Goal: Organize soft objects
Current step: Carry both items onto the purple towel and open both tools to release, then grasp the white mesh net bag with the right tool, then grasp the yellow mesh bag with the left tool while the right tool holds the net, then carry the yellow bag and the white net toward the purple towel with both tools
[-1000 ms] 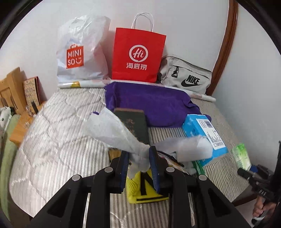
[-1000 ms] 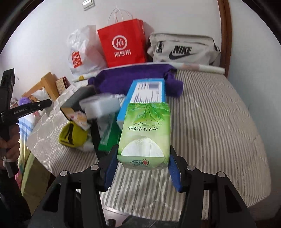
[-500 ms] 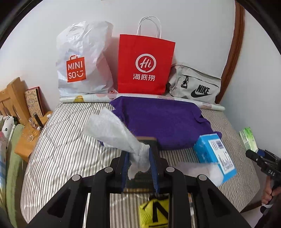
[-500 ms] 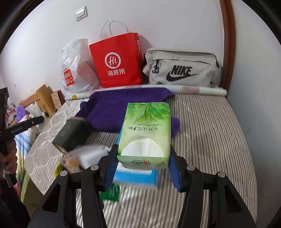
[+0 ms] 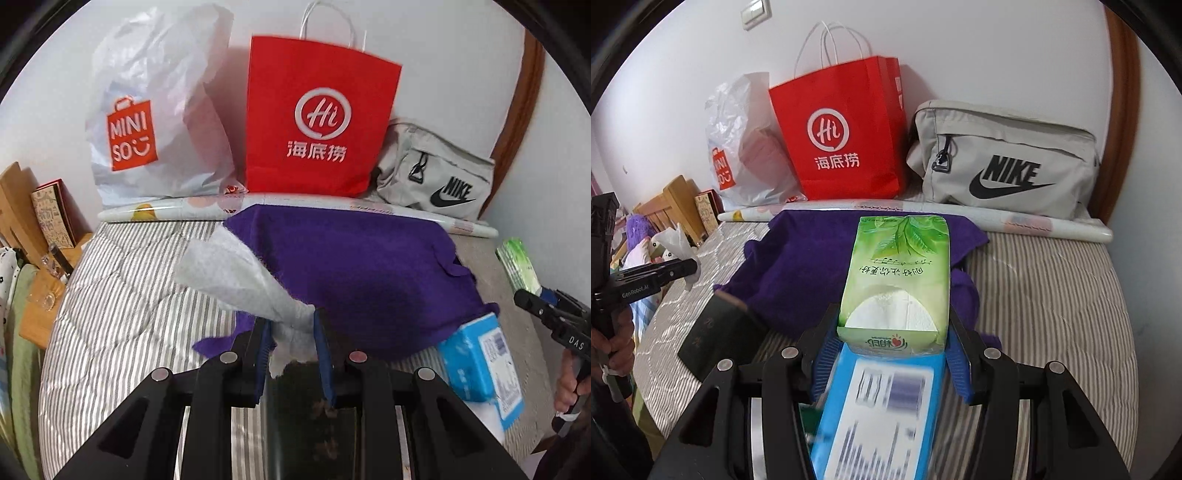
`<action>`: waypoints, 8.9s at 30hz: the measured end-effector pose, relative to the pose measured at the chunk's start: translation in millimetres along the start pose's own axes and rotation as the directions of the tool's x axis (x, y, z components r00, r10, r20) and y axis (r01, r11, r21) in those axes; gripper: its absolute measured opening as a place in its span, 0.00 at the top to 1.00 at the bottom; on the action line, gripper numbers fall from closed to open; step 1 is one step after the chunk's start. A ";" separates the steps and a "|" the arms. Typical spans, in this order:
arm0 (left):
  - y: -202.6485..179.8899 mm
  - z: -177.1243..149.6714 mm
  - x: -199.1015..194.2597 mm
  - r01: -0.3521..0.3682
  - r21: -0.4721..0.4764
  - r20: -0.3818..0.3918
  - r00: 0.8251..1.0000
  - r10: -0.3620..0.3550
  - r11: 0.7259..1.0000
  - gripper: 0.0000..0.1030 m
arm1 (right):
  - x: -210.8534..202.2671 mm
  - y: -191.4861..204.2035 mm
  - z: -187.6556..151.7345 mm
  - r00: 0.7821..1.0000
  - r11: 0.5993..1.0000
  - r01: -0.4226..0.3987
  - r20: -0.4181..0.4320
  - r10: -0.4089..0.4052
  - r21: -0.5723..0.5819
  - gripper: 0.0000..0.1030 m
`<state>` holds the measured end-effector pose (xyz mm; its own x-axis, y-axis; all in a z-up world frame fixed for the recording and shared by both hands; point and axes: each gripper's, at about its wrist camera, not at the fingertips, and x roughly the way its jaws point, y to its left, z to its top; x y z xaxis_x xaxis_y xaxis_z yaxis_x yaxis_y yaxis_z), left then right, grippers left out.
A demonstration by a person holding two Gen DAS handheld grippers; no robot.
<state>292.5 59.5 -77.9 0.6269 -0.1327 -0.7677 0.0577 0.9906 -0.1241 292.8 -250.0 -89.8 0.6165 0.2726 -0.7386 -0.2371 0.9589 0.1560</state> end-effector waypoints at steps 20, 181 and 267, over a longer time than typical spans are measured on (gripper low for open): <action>-8.4 65.7 113.2 0.125 0.044 -0.160 0.980 -0.117 0.991 0.78 | 114.3 -12.7 43.9 0.983 0.996 -0.013 -0.181 -0.004 -0.092 0.49; 5.1 -171.9 -41.4 0.018 0.086 -0.122 0.992 -0.008 0.996 0.78 | -77.9 -10.1 -216.6 0.994 0.993 -0.045 -0.095 0.056 0.108 0.93; 30.9 -20.8 -48.4 0.081 -0.094 0.017 0.997 -0.079 0.992 0.75 | -50.1 10.4 -24.2 0.995 0.998 -0.060 0.083 0.062 -0.033 0.94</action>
<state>247.8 95.9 -57.7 0.6334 -0.2104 -0.7447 0.0351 0.9692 -0.2439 241.2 -255.6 -67.0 0.6608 0.3375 -0.6704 -0.2983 0.9377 0.1781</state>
